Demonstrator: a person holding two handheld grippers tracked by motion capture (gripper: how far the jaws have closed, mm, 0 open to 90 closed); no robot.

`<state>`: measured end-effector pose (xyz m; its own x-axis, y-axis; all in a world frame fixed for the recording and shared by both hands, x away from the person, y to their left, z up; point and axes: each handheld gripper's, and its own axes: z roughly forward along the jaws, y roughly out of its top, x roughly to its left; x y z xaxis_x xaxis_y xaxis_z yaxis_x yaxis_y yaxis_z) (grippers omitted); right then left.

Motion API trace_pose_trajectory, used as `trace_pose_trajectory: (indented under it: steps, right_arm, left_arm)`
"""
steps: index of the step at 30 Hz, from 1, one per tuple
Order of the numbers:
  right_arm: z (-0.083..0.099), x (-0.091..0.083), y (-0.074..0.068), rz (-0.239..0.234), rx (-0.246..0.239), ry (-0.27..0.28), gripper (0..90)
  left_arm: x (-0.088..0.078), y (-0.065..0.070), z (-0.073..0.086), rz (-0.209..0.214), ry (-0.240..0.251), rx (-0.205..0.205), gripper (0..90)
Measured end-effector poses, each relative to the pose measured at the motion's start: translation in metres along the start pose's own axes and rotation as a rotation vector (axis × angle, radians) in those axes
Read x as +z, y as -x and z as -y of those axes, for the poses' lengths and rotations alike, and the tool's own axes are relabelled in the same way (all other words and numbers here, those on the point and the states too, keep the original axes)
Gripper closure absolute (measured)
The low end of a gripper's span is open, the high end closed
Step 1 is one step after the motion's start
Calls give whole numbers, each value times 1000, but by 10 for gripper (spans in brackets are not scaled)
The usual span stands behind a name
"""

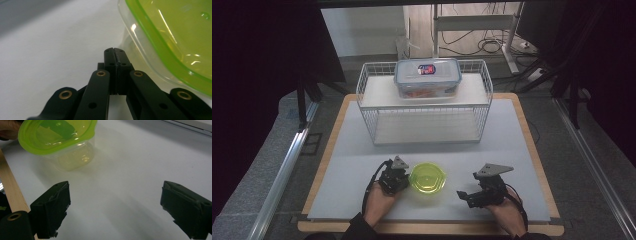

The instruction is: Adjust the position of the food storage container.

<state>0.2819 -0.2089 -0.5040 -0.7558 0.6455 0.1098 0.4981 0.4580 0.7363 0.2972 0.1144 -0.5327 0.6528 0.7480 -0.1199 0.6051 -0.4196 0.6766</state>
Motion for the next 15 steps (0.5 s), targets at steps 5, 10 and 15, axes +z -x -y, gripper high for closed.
trace_pose_trajectory:
  steps: [5, 10, 15]
  right_arm:
    - [0, -1, 1, -3, 14, 5, 90]
    - [0, -2, 3, 7, 28, 12, 90]
    - [-1, -4, 3, 10, 35, 18, 88]
  left_arm:
    - [-17, -6, 2, -34, 34, 15, 816]
    - [-27, -10, 7, -62, 44, 30, 720]
    - [-39, -11, 16, -85, 44, 49, 569]
